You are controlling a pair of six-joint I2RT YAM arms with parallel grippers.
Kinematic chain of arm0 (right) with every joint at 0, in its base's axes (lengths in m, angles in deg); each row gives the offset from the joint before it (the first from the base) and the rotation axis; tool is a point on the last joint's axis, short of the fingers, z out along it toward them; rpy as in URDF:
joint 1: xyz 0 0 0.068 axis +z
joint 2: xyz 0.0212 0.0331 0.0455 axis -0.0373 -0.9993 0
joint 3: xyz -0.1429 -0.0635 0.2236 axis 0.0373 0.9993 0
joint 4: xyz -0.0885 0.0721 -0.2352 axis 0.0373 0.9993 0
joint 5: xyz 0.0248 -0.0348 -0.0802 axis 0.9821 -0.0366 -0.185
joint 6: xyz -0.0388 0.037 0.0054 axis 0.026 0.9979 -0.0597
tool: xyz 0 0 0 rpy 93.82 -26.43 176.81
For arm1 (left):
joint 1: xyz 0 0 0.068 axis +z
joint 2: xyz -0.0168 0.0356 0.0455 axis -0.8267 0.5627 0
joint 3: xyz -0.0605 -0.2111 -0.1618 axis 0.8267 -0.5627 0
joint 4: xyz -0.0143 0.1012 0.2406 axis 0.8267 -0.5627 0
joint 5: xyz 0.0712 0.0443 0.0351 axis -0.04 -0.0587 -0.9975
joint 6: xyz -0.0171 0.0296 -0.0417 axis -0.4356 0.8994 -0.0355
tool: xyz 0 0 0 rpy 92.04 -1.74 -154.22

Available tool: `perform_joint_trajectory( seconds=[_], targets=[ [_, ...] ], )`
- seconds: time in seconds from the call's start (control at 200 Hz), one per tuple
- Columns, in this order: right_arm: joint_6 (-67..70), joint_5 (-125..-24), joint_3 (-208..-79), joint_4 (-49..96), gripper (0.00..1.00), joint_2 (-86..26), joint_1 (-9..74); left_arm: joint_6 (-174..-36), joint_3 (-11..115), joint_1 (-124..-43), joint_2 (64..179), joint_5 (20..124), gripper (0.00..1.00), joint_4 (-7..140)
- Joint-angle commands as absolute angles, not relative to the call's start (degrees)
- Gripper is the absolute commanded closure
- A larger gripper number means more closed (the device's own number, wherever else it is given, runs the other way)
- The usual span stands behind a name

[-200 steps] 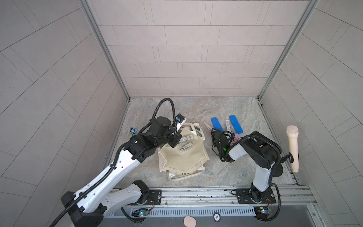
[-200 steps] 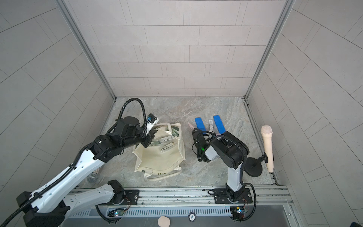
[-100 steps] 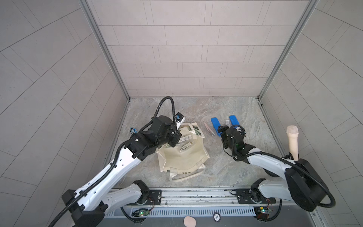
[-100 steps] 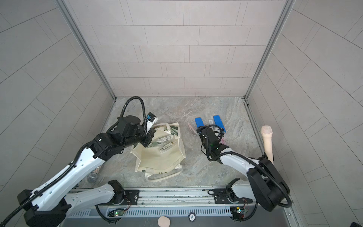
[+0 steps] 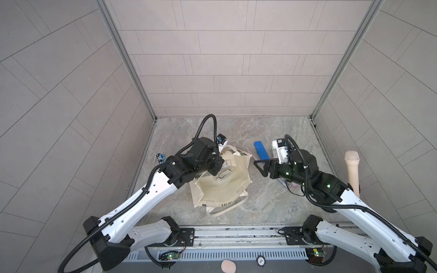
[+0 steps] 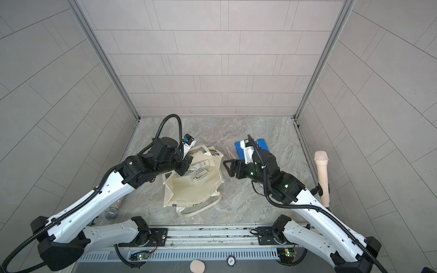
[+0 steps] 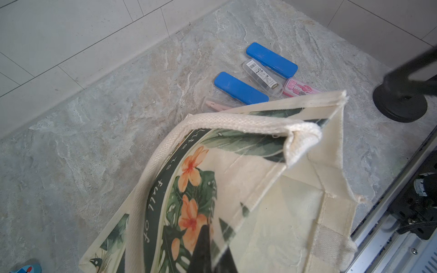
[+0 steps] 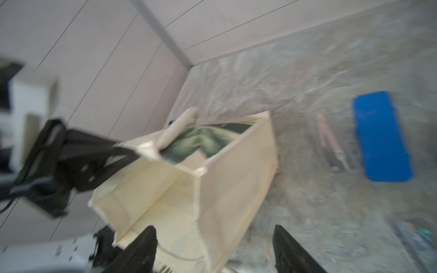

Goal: Take out the compass set from the canvas bag
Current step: Adjust the canvas bag at the center of the board.

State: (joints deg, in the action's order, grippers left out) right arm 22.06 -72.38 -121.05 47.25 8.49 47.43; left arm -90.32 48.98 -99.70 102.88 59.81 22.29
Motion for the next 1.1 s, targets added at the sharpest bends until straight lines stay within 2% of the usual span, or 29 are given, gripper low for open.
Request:
perform_joint_trajectory(
  seconds=[0.0, 0.12, 0.215, 0.365, 0.47, 0.726, 0.956, 1.096],
  targets=[
    [13.29, -70.26, -125.16, 44.60, 0.22, 5.56, 58.04, -91.80, 51.19, -100.91, 103.12, 58.63, 1.00, 23.20],
    [16.04, -71.42, -128.61, 44.68, 0.22, -2.72, 65.35, -91.99, 51.60, -101.20, 102.89, 57.50, 1.00, 22.80],
    [20.22, -77.02, -128.42, 41.63, 0.23, -7.82, 69.63, -91.99, 51.91, -101.20, 102.37, 56.61, 1.00, 22.47],
    [30.08, -84.22, -125.64, 37.19, 0.23, -12.92, 70.36, -91.01, 52.83, -101.20, 102.78, 56.06, 1.00, 22.19],
    [34.45, -87.75, -122.36, 35.80, 0.22, -12.43, 68.68, -88.74, 55.99, -101.03, 105.03, 54.60, 1.00, 19.30],
    [37.67, -88.19, -117.33, 37.69, 0.22, -6.22, 63.36, -80.31, 65.25, -95.94, 111.77, 53.39, 1.00, 14.00],
    [39.30, -88.18, -114.56, 37.26, 0.22, -2.20, 62.52, -75.73, 76.12, -95.92, 117.26, 46.25, 1.00, 9.61],
    [38.98, -88.36, -114.36, 37.18, 0.22, -0.65, 62.52, -76.99, 77.39, -97.11, 117.96, 41.03, 1.00, 9.06]
  ],
)
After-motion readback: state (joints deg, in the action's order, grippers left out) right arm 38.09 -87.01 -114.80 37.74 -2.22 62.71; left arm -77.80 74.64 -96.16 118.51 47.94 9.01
